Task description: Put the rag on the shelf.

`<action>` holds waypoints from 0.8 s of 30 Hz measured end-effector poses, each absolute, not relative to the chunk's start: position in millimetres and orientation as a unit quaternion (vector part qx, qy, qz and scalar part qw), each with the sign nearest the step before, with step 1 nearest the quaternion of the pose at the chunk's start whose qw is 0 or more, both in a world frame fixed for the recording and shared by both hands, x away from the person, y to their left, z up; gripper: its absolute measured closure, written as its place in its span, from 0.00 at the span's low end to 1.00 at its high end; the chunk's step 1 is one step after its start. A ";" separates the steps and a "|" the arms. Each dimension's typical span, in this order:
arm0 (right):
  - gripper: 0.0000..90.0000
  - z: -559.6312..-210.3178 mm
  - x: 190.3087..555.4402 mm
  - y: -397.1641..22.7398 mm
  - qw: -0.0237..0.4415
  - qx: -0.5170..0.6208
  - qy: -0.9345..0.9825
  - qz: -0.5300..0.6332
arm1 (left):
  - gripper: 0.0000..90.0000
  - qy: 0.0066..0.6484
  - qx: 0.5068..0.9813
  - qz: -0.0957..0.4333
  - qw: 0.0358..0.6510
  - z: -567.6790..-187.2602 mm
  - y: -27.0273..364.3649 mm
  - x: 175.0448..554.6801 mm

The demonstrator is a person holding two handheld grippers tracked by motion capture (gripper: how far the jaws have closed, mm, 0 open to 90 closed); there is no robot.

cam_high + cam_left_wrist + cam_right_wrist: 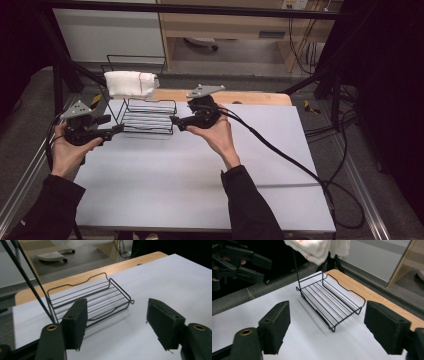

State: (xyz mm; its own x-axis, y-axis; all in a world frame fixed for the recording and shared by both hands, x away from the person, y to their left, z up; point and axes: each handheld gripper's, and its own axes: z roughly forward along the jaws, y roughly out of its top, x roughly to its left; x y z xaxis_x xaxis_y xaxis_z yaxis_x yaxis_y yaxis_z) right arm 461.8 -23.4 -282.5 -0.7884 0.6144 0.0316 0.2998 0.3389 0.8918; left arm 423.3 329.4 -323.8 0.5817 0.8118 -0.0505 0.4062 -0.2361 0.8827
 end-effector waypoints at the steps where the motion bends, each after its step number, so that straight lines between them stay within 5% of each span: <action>1: 0.19 -286.1 460.4 -28.2 0.155 0.289 0.802 0.500 | 0.34 0.402 0.758 0.215 0.466 -327.4 327.8 421.6; 11: 0.07 -331.1 447.6 -77.3 0.133 0.313 0.803 0.490 | 0.12 0.410 0.764 0.202 0.455 -368.1 315.7 405.7; 24: 0.02 -380.6 423.0 -154.7 0.106 0.353 0.793 0.485 | 0.05 0.402 0.785 0.168 0.441 -406.2 296.2 386.9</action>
